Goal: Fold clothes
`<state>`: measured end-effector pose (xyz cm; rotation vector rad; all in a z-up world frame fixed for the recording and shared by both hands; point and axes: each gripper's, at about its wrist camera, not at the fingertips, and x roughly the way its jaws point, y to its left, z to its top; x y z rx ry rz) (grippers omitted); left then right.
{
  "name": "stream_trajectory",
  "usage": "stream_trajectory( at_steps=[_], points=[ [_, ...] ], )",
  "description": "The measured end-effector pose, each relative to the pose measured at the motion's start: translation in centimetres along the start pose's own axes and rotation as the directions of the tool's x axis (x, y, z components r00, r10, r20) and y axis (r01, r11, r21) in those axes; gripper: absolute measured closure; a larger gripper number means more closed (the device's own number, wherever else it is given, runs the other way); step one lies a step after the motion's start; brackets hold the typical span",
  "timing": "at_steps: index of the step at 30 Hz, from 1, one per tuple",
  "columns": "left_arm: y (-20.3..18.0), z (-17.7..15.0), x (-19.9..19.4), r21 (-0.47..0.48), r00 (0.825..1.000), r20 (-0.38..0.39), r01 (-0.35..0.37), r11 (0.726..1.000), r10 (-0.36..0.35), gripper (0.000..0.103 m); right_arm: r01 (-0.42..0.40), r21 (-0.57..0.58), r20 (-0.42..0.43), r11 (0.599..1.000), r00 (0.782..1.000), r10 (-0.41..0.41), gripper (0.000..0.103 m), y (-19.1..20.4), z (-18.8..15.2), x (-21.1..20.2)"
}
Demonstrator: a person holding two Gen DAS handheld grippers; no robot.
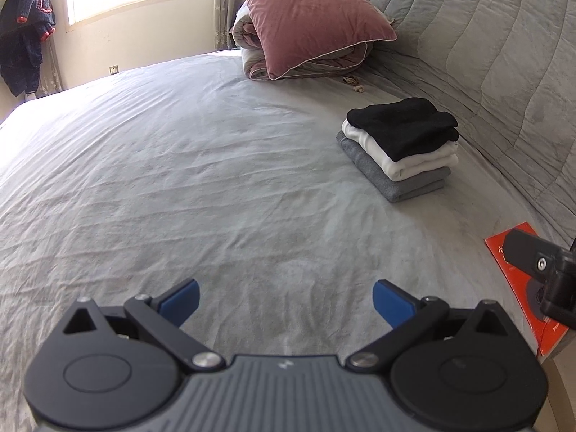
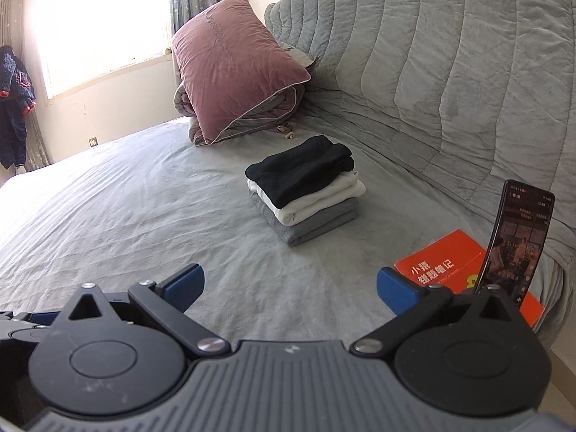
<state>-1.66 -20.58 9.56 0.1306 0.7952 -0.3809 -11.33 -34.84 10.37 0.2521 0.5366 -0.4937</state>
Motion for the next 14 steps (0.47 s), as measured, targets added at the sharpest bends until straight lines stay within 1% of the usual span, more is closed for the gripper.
stream_trajectory(
  at_steps=[6, 14],
  points=[
    [0.7, -0.7, -0.6, 0.000, 1.000, 0.005, -0.003, 1.000, 0.003, 0.001, 0.021, 0.031, -0.021, 0.999, 1.000, -0.020, 0.000, 0.1, -1.0, -0.2],
    [1.7, -1.1, -0.8, -0.025, 1.000, 0.005, 0.001, 1.000, -0.001, 0.001, -0.005, 0.006, -0.020, 1.000, 1.000, 0.005, 0.000, 1.4, -1.5, -0.6]
  ],
)
